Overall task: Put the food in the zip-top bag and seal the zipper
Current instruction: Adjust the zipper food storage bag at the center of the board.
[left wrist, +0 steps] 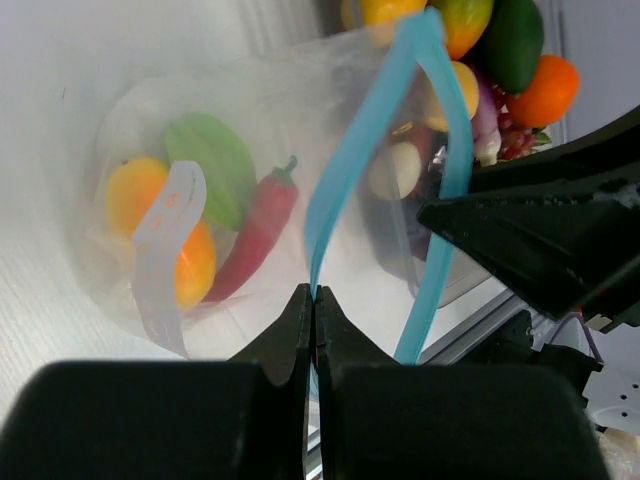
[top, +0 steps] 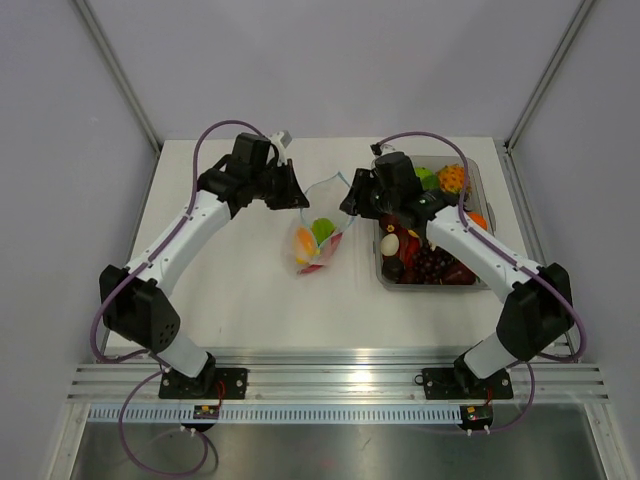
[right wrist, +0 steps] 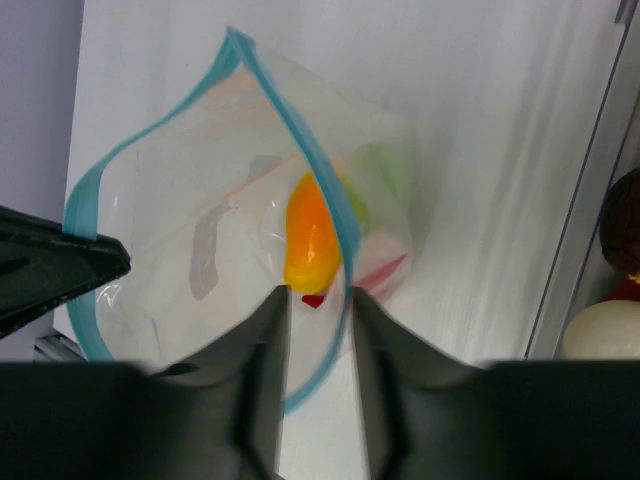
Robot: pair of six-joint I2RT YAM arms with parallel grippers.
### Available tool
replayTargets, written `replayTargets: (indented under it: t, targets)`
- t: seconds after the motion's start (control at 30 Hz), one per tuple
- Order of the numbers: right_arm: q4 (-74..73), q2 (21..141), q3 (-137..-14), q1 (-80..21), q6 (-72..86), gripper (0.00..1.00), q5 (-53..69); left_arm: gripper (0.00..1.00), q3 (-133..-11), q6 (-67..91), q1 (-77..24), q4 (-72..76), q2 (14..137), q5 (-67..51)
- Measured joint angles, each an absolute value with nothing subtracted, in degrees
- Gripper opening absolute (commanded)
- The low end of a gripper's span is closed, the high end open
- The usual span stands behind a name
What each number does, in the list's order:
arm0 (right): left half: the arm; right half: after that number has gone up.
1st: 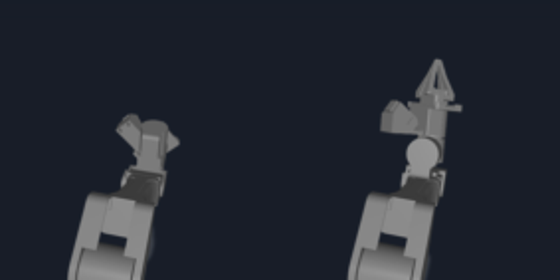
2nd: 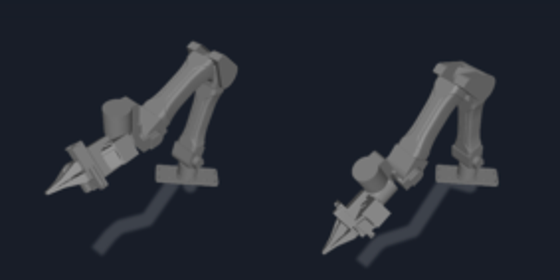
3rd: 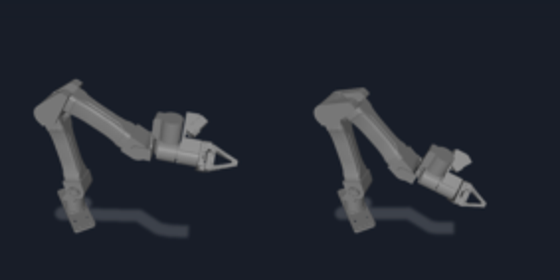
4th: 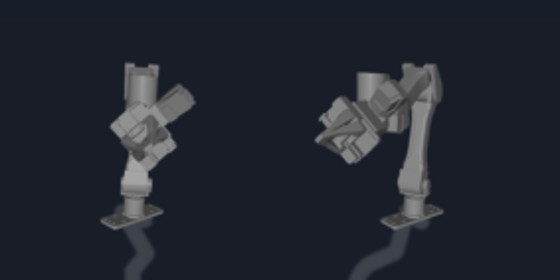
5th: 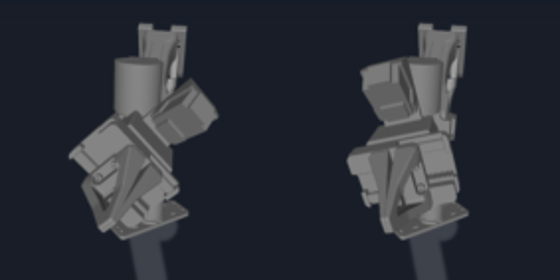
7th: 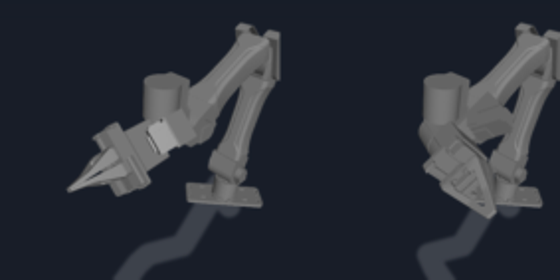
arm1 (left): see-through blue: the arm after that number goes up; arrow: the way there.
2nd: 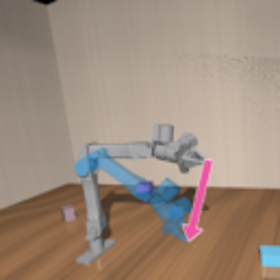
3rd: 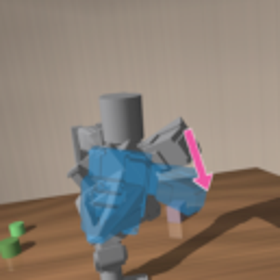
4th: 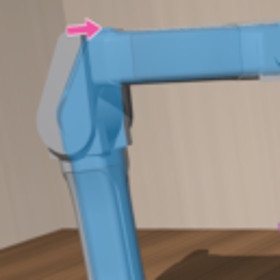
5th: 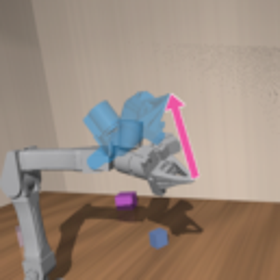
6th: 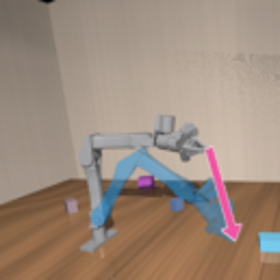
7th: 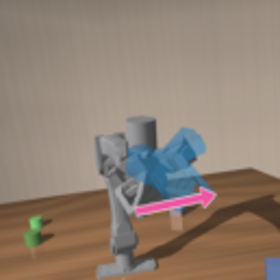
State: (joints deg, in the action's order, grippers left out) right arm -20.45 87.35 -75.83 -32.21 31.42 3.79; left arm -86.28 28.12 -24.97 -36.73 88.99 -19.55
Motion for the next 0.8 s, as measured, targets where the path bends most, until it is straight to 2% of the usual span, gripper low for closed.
replayTargets:
  t: [0.1, 0.27, 0.4, 0.5, 0.57, 0.8]
  targets:
    - [-22.9, 88.6, -75.8, -31.9, 30.3, 0.72, 3.5, 0.00, -85.7, 28.3, -25.0, -37.1, 90.1, -19.5]
    - [-25.3, 88.1, -78.0, -27.7, 28.3, 0.75, 3.1, 0.00, -85.7, 28.4, -25.1, -36.4, 90.0, -19.5]
    - [-26.7, 86.1, -79.1, -18.3, 28.0, 0.75, 2.0, 0.00, -85.7, 28.4, -25.1, -36.4, 90.0, -19.5]
    - [-28.7, 86.7, -82.2, -10.3, 28.0, 0.81, -1.1, 0.00, -85.7, 28.4, -25.1, -36.3, 90.0, -19.5]
    - [-30.4, 88.9, -86.0, -5.9, 28.0, 0.85, -3.1, 0.00, -85.7, 28.3, -25.1, -36.4, 90.0, -19.6]
    - [-34.2, 104.4, -97.0, 3.5, 28.2, 0.90, -3.9, 0.00, -85.7, 28.3, -25.1, -36.4, 90.0, -19.6]
